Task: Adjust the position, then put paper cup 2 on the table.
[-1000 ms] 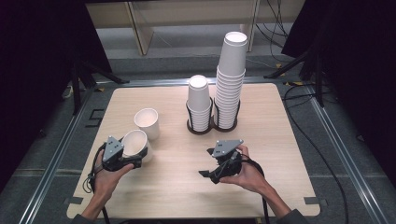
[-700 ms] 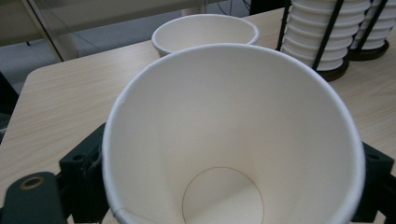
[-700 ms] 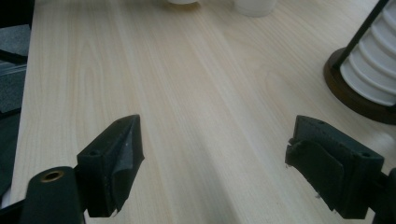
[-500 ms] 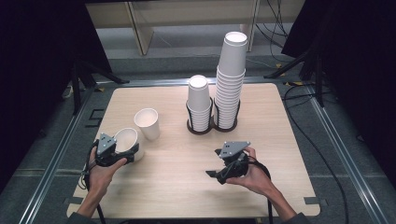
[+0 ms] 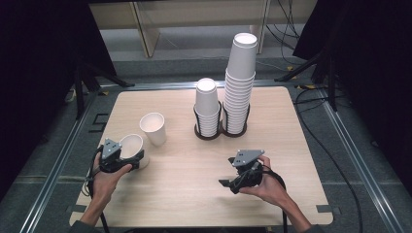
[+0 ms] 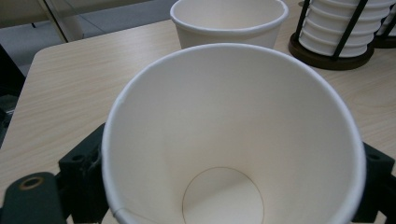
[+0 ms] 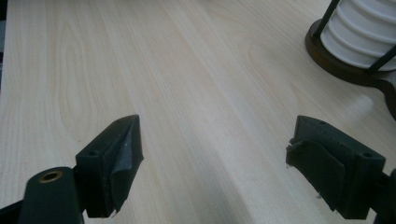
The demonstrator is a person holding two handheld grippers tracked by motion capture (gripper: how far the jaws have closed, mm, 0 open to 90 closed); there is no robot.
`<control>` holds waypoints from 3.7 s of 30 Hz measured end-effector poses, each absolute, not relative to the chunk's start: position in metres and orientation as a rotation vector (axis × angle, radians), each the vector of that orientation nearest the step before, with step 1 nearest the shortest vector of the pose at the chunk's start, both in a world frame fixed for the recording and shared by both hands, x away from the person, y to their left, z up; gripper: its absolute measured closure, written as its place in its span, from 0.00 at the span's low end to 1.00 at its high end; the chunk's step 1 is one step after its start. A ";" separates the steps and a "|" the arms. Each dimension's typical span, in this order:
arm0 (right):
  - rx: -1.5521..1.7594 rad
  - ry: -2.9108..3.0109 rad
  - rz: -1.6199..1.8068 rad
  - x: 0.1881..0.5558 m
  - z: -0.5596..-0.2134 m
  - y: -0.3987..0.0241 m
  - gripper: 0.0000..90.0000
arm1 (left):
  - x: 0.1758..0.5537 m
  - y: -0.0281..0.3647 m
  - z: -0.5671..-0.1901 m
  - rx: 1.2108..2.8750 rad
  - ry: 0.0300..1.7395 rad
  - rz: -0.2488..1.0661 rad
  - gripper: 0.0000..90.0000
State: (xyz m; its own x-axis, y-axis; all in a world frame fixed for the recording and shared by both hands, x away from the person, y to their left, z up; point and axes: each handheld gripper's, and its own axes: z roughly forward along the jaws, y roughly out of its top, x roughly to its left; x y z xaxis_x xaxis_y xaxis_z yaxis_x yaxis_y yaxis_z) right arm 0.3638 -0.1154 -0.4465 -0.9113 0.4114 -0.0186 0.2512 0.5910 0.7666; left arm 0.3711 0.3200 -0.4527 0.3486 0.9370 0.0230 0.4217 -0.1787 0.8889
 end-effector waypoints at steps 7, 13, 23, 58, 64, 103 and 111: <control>0.559 2.623 1.216 0.362 -0.448 -0.118 0.20 | 0.374 0.322 -0.454 1.763 1.212 0.761 0.13; 0.568 2.626 1.214 0.361 -0.449 -0.122 0.20 | 0.374 0.319 -0.457 1.781 1.172 0.774 0.12; 0.553 2.645 1.208 0.358 -0.451 -0.119 0.20 | 0.368 0.320 -0.466 1.781 1.126 0.779 0.13; 0.568 2.663 1.191 0.349 -0.455 -0.126 0.21 | 0.322 0.343 -0.479 1.824 1.147 0.739 0.16; 0.594 2.643 1.191 0.350 -0.455 -0.130 0.21 | 0.294 0.336 -0.468 1.771 1.162 0.696 0.16; 0.839 2.577 1.228 0.304 -0.464 -0.162 0.19 | 0.251 0.286 -0.460 1.859 0.921 0.582 0.16; 0.841 2.586 1.219 0.302 -0.466 -0.162 0.18 | 0.252 0.285 -0.461 1.849 0.923 0.586 0.16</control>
